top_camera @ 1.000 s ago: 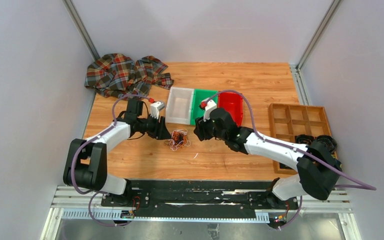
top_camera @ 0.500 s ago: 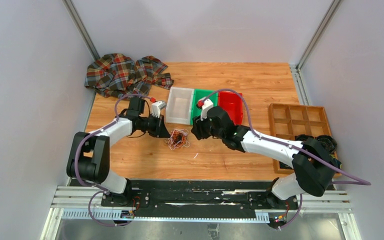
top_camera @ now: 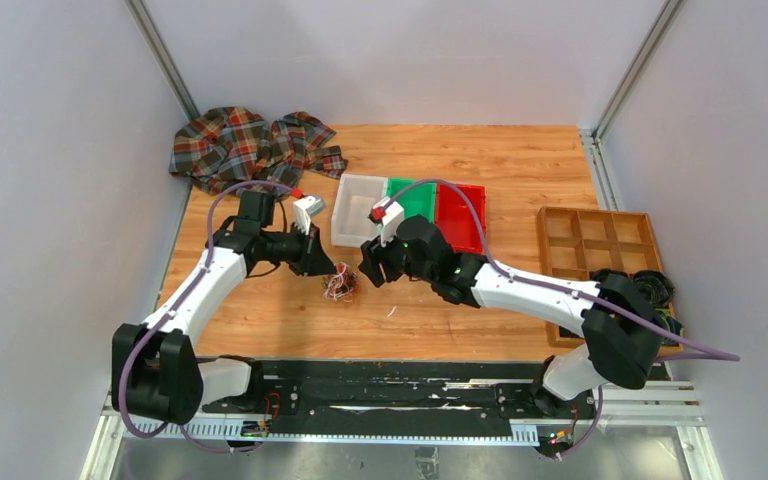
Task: Untangle the cables
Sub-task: Untie the cable.
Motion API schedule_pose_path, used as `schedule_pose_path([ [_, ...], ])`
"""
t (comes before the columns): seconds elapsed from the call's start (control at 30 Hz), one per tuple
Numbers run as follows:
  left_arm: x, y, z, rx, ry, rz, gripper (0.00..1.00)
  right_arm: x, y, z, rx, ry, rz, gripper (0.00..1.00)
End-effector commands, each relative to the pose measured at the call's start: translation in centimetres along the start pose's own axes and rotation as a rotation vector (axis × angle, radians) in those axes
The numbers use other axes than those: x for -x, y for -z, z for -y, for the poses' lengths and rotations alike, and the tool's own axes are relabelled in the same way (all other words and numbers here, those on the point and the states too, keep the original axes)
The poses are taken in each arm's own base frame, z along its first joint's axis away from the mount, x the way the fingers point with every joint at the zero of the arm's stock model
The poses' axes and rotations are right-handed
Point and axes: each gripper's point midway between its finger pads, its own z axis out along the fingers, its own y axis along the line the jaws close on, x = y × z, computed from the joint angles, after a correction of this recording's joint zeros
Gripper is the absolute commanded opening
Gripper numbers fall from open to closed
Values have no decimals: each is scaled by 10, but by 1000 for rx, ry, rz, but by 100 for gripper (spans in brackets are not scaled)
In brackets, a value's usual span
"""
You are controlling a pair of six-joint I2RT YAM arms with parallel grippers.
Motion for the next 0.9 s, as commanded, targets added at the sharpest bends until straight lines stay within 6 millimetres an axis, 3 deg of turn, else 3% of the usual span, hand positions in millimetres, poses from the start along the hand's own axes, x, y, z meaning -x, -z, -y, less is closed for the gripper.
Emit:
schedule_pose_path([
  [0.0, 12, 17, 30, -73, -44, 19, 1, 27, 2, -36, 99, 70, 83, 60],
  [0.3, 25, 42, 64, -120, -126, 44, 1, 32, 4, -63, 185, 71, 138, 60],
  [0.53, 28, 47, 72, -140, -137, 60, 1, 32, 5, -71, 219, 79, 191, 60],
  [0.87, 38, 50, 81, -182, -155, 77, 1, 27, 10, -104, 437, 225, 259, 61],
])
